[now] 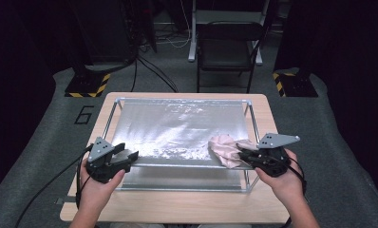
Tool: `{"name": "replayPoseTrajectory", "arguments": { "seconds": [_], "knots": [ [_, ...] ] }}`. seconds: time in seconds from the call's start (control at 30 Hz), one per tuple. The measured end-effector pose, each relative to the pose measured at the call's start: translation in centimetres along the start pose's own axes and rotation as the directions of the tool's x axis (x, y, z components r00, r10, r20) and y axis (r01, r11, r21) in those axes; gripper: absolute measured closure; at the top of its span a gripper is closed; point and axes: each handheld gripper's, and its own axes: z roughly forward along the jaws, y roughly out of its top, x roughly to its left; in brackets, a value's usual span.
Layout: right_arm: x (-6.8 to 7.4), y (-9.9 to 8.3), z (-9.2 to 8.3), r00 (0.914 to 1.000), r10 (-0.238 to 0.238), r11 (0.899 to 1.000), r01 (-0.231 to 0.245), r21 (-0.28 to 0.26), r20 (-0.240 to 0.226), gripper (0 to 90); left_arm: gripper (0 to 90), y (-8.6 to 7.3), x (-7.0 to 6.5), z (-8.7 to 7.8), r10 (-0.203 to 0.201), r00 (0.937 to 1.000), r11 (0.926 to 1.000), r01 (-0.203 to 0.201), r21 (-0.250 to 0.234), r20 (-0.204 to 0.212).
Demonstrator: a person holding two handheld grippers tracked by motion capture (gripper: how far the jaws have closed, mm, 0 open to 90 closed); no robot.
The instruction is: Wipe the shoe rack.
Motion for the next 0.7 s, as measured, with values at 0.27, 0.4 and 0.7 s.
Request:
{"name": "replayPoseTrajectory", "arguments": {
  "seconds": [0.27,0.4,0.7],
  "knots": [
    [1.0,1.2,1.4,0.9998,-0.016,1.000,0.016,0.023,-0.010,86.0,40.4,-0.1,0.3,-0.1,-0.006,1.0000,1.0000,0.006,-0.001,-0.001],
    [1.7,1.8,2.3,0.9995,-0.028,0.999,0.028,0.020,-0.012,85.9,40.4,-0.2,0.3,-0.2,-0.012,0.9999,0.9999,0.012,-0.005,-0.004],
    [2.4,2.2,2.7,0.9983,-0.041,0.999,0.042,0.011,-0.040,85.9,40.4,-0.2,0.3,-0.1,-0.010,0.9999,0.9999,0.010,-0.004,-0.005]
  ]
}}
